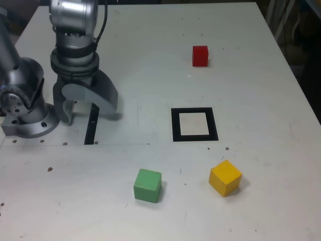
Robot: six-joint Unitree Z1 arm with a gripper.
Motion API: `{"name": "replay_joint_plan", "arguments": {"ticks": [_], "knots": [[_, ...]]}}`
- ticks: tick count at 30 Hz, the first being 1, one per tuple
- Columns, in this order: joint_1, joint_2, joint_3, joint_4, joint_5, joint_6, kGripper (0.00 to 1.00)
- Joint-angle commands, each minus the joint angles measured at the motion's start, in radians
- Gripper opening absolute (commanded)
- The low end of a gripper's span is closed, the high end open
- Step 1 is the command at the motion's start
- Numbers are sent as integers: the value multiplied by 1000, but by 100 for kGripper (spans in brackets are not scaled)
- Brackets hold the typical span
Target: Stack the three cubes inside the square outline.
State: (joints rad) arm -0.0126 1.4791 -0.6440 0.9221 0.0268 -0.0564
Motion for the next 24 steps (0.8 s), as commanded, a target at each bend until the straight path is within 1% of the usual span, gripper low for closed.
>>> {"name": "replay_joint_plan", "arguments": {"ticks": [1,6,10,13,19,24], "knots": [[-1,4,3,-4,12,-6,99],[-1,9,-9,9,33,-9,99],[1,27,-96,48,56,17,99],[28,56,-216,109,83,73,100],[147,134,-536,254,139,254,100],[218,217,-730,331,170,357,100]]}}
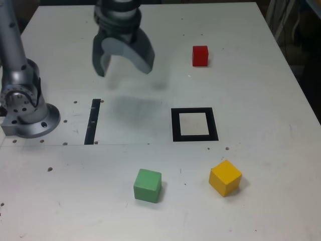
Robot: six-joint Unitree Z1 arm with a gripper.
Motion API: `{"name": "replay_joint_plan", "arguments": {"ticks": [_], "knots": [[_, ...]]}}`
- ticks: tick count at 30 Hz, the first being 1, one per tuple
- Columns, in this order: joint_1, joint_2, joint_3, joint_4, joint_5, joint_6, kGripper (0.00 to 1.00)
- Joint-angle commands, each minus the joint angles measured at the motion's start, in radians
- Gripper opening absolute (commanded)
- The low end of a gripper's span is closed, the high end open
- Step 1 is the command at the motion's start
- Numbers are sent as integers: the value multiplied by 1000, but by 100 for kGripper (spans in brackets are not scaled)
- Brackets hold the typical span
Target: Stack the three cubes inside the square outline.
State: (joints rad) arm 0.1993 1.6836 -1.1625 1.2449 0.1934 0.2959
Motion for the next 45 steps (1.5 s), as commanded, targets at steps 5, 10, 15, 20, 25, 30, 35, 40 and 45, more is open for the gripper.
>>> {"name": "replay_joint_plan", "arguments": {"ticks": [5,10,15,20,25,30,35,40,45], "knots": [[31,85,-304,52,27,46,99],[51,173,-424,65,30,80,99],[122,281,-628,140,19,132,98],[172,415,-829,240,7,184,98],[190,503,-911,248,-24,212,99],[183,528,-978,238,-47,211,100],[192,580,-1008,247,-67,210,99],[214,619,-995,261,-39,211,99],[229,629,-984,268,-9,220,99]]}}
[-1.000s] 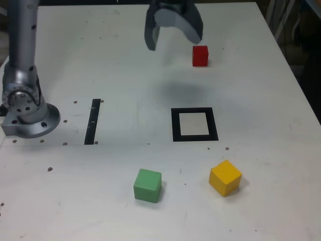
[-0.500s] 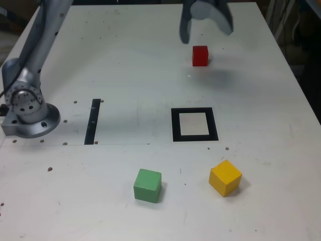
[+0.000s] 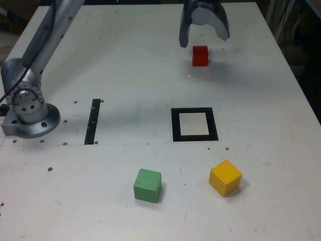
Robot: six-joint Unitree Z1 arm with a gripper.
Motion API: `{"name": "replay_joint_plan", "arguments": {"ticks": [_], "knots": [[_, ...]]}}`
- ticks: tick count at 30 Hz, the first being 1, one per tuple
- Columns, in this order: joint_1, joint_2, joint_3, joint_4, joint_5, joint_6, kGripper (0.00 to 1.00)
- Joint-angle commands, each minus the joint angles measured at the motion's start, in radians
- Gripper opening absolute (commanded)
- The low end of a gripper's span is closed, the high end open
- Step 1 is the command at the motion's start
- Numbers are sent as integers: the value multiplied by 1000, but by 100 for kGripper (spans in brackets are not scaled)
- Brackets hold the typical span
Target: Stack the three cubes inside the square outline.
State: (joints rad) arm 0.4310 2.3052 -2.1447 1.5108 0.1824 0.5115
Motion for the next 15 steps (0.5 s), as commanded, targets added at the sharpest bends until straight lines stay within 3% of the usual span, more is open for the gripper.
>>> {"name": "replay_joint_plan", "arguments": {"ticks": [1,10,15], "knots": [[-2,11,-2,2,2,6,99],[1,105,-27,-6,-4,18,94],[4,117,-31,-10,11,19,89]]}}
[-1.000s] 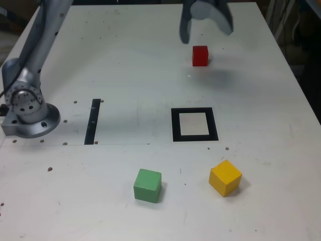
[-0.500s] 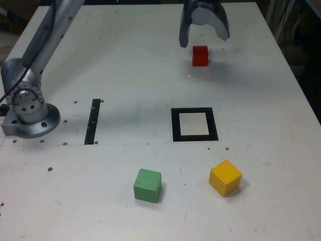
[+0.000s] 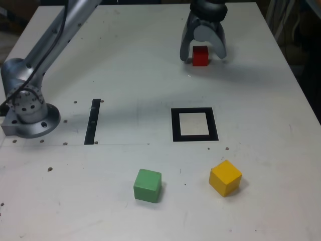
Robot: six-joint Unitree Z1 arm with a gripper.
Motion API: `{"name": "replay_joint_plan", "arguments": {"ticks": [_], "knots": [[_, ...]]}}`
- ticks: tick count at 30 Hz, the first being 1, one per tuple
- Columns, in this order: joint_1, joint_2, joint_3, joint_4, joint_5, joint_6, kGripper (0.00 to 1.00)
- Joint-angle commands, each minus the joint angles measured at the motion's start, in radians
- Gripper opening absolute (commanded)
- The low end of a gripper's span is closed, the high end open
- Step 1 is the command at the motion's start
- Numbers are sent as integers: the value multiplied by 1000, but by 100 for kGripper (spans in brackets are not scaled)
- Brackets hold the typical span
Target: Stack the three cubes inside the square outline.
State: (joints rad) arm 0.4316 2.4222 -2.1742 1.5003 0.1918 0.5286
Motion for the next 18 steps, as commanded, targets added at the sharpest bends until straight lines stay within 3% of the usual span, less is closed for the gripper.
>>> {"name": "replay_joint_plan", "arguments": {"ticks": [1,10,18], "knots": [[4,1,-2,2,0,3,88],[11,18,-18,-1,-12,16,66],[17,26,-11,-29,7,17,60]]}}
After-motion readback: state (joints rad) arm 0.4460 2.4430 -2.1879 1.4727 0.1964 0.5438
